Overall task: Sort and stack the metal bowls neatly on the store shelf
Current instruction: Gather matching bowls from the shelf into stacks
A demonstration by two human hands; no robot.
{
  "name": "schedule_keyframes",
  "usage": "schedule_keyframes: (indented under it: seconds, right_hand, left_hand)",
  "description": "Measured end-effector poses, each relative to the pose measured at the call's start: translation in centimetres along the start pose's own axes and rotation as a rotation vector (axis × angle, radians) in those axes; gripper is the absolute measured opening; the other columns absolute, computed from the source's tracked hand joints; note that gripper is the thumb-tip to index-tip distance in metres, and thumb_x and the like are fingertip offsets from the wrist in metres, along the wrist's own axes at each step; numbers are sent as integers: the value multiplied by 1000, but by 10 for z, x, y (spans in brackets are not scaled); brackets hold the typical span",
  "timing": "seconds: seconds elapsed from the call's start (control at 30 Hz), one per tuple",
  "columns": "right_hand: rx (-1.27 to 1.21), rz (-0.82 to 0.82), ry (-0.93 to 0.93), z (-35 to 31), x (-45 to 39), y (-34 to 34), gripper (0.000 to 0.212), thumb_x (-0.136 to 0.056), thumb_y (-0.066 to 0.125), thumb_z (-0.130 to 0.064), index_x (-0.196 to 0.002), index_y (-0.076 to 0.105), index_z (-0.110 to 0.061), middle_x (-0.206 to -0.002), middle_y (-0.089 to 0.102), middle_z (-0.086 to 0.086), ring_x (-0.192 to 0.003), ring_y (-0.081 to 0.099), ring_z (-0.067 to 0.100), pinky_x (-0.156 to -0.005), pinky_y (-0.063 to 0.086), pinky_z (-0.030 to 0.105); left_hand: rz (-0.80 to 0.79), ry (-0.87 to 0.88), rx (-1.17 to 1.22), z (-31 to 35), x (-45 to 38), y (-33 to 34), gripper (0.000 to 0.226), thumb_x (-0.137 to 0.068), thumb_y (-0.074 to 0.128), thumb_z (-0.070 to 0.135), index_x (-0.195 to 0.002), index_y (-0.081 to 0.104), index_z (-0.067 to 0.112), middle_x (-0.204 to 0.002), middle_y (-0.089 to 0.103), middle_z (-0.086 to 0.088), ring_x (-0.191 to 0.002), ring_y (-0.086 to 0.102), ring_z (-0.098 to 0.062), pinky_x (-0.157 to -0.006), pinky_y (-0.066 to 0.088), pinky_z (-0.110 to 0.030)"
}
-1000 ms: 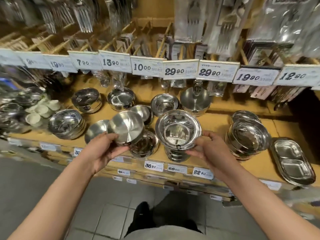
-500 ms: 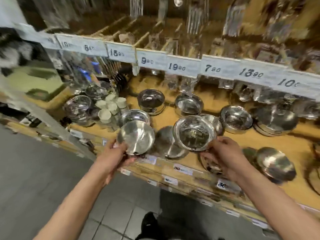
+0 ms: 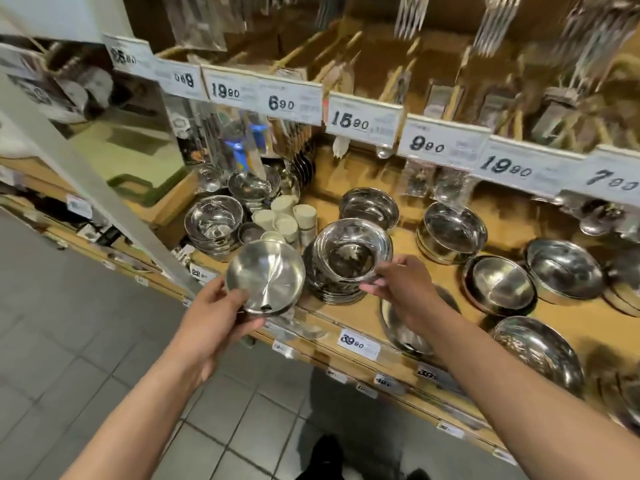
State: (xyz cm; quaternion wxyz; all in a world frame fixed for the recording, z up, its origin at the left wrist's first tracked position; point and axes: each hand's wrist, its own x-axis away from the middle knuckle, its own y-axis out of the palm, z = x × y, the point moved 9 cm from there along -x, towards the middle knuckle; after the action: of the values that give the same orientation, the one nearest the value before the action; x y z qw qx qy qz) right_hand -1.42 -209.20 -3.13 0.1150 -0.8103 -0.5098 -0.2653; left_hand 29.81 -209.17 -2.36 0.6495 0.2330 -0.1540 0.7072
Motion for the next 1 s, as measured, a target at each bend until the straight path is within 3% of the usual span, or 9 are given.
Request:
schedule_keyframes:
  seconds: [0.13, 0.27, 0.37, 0.53, 0.63, 0.67, 0.73, 0.83, 1.0]
  right_hand:
    - [-8, 58, -13, 13, -19, 13, 25, -92, 61, 3, -108, 46, -9, -114, 54, 20, -95, 66, 34, -54, 61, 26]
    - [31, 103, 34, 28, -31, 13, 29, -94, 65, -9, -119, 50, -4, -117, 62, 20, -93, 73, 36, -51, 58, 23]
    - [175, 115, 24, 32, -32, 8, 6, -96, 62, -10, -98, 62, -4, -100, 69, 19, -68, 70, 26, -48, 55, 23]
    - [444, 137, -3, 29, -42, -2, 28, -96, 62, -24, -76, 63, -5, -57, 64, 3, -46, 61, 9, -40, 44, 15]
    - [633, 200, -89, 12, -51, -7, 26, -88, 66, -30, -102, 60, -9, -88, 69, 9, -80, 69, 23, -74, 56, 30]
    - [644, 188, -117, 8, -54, -4, 22, -86, 67, -27, -100, 58, -12, -91, 67, 7, -83, 65, 25, -76, 55, 34]
    - [625, 148, -153, 3, -58, 1, 8, -84, 67, -16, -83, 59, -13, -83, 64, 5, -70, 63, 20, -70, 58, 37]
    - [540, 135, -125, 9, -62, 0, 16, -83, 65, -2, -73, 58, -12, -80, 65, 9, -55, 67, 15, -67, 65, 44]
    - [429, 159, -141, 11, -62, -3, 17, -85, 69, 2, -84, 64, -15, -92, 69, 9, -66, 71, 18, -45, 55, 20]
  left_hand:
    - [29, 24, 20, 0, -10, -13, 28, -98, 58, 7, -122, 66, 18, -104, 78, -6, -88, 77, -21, -67, 63, -29]
    - [35, 20, 27, -9, -14, -17, 28, -98, 56, 4, -117, 66, 22, -97, 79, -1, -86, 78, -20, -64, 62, -27]
    - [47, -11, 16, -17, -17, -19, 26, -99, 56, 5, -120, 65, 16, -98, 79, -4, -85, 77, -19, -63, 62, -27]
    - [36, -41, 4, -18, -19, -18, 30, -100, 57, 7, -128, 61, 14, -101, 78, -7, -85, 77, -19, -64, 62, -28]
    - [26, -45, -7, -17, -20, -16, 32, -100, 57, 6, -130, 60, 13, -111, 74, -11, -83, 77, -17, -64, 62, -27]
    - [23, -42, -17, -16, -20, -16, 31, -99, 57, 6, -130, 60, 13, -111, 74, -11, -80, 77, -16, -63, 62, -26]
    - [18, -42, -29, -16, -19, -15, 30, -99, 56, 5, -128, 61, 12, -110, 73, -11, -76, 76, -15, -63, 62, -26]
    - [19, -53, -34, -18, -18, -14, 27, -99, 56, 5, -124, 61, 12, -109, 73, -12, -75, 76, -15, -62, 61, -25]
    - [21, -61, -32, -20, -15, -12, 24, -99, 55, 4, -120, 62, 14, -87, 78, -3, -73, 76, -15, -59, 61, -25]
